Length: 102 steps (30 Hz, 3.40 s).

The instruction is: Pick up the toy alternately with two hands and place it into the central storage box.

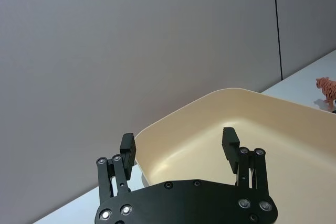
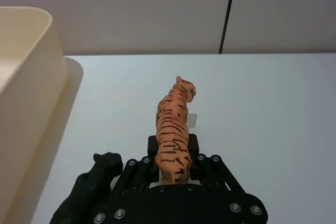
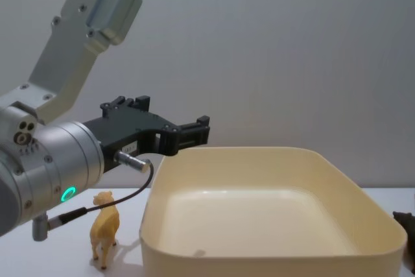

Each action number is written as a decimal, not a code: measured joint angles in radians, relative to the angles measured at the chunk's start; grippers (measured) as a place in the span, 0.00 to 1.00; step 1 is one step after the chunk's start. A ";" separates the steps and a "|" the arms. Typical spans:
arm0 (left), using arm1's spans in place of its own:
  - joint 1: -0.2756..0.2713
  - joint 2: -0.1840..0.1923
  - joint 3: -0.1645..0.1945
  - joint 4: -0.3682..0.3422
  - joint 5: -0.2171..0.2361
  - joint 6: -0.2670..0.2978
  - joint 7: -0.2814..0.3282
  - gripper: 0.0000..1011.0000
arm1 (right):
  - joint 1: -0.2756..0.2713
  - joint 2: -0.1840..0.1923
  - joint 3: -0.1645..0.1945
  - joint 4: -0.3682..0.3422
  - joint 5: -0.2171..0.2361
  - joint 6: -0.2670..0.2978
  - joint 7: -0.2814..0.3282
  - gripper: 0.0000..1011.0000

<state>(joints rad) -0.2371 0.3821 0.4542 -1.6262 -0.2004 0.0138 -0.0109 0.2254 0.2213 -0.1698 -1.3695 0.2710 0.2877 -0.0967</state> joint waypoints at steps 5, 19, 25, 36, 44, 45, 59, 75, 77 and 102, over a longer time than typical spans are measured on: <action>0.000 0.000 0.000 0.000 0.000 0.000 0.000 0.99 | -0.002 0.001 -0.001 -0.011 -0.025 -0.038 0.000 0.28; 0.000 0.000 0.000 0.000 0.000 0.000 0.000 0.99 | 0.006 0.004 0.000 -0.075 -0.090 -0.139 0.026 0.28; 0.000 0.000 0.000 0.000 0.000 0.000 0.000 0.99 | 0.021 0.002 -0.002 -0.115 -0.101 -0.163 0.074 0.28; 0.000 0.000 0.000 0.000 0.000 0.000 0.000 0.99 | 0.064 -0.014 -0.014 -0.161 -0.096 -0.151 0.184 0.28; 0.000 0.000 0.000 0.000 0.000 0.000 0.000 0.99 | 0.115 -0.039 -0.032 -0.168 -0.081 -0.096 0.282 0.28; 0.000 0.000 0.000 0.000 0.000 0.000 0.000 0.99 | 0.120 -0.042 -0.034 -0.167 -0.079 -0.088 0.294 0.28; 0.000 0.000 0.000 0.000 0.000 0.000 0.000 0.99 | 0.239 -0.109 -0.080 -0.083 -0.072 0.080 0.446 0.28; 0.000 0.000 0.000 0.000 0.000 0.000 0.000 0.99 | 0.313 -0.154 -0.121 0.016 -0.100 0.222 0.517 0.30; 0.000 0.000 0.000 0.000 0.000 0.000 0.000 0.99 | 0.316 -0.156 -0.123 0.021 -0.101 0.228 0.521 0.36; 0.000 0.000 0.000 0.000 0.000 0.000 0.000 0.99 | 0.296 -0.132 -0.110 -0.023 -0.089 0.275 0.520 0.99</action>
<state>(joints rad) -0.2371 0.3821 0.4542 -1.6262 -0.2004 0.0138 -0.0109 0.5215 0.0894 -0.2803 -1.3925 0.1825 0.5628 0.4237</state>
